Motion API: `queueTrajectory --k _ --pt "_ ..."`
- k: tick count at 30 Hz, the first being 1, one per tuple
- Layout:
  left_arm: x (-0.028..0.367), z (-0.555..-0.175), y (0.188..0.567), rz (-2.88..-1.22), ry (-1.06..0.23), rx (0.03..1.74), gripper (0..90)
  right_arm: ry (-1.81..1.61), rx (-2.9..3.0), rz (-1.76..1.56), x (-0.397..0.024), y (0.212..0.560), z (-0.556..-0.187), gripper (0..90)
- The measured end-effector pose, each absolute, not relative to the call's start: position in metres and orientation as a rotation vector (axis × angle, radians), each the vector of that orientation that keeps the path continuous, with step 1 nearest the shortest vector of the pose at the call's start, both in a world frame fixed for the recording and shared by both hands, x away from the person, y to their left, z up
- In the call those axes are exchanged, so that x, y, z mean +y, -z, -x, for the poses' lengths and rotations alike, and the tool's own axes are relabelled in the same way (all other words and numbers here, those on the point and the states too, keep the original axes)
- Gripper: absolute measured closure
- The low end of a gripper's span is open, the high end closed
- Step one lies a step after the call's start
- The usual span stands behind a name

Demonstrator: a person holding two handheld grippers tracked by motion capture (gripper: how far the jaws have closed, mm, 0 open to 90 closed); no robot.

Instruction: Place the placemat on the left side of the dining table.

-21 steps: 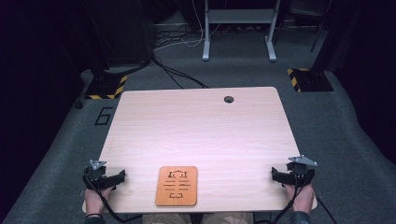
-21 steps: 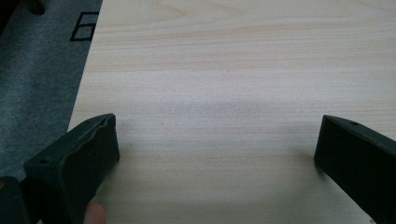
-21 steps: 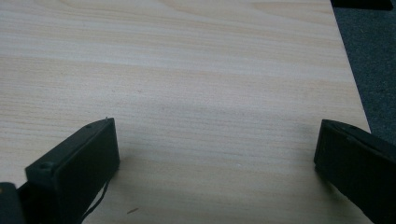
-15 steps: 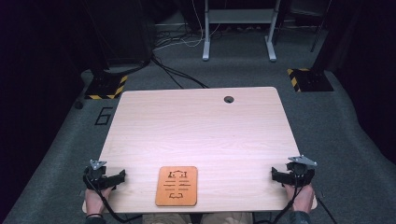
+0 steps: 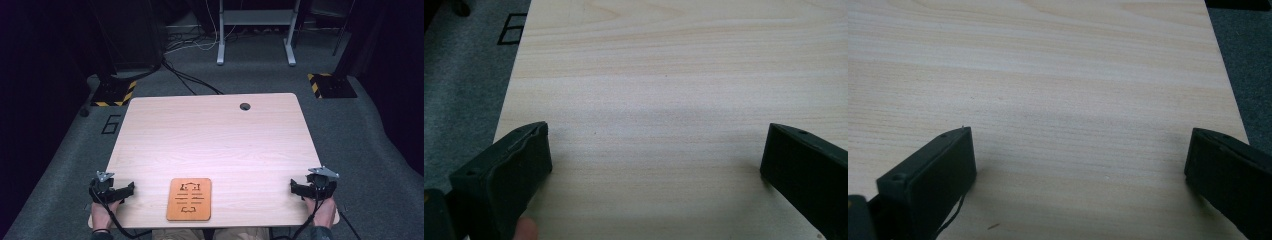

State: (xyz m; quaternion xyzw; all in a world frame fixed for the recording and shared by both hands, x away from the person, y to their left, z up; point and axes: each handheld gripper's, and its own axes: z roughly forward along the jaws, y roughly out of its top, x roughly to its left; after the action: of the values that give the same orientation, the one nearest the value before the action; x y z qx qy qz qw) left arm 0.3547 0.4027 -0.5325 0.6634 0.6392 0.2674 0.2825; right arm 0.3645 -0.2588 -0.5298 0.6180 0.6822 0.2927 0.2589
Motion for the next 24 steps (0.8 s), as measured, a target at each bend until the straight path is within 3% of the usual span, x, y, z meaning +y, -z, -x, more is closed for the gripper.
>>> queueTrajectory --k 12,24 --pt "0.403 -0.355 0.533 -1.777 -0.716 1.710 0.0 -0.842 1.895 -1.656 -0.254 0.526 -0.361 0.0" --pt "0.403 -0.355 0.532 -1.778 -0.717 1.710 0.0 -0.929 1.947 -1.607 -0.224 0.520 -0.355 0.0"
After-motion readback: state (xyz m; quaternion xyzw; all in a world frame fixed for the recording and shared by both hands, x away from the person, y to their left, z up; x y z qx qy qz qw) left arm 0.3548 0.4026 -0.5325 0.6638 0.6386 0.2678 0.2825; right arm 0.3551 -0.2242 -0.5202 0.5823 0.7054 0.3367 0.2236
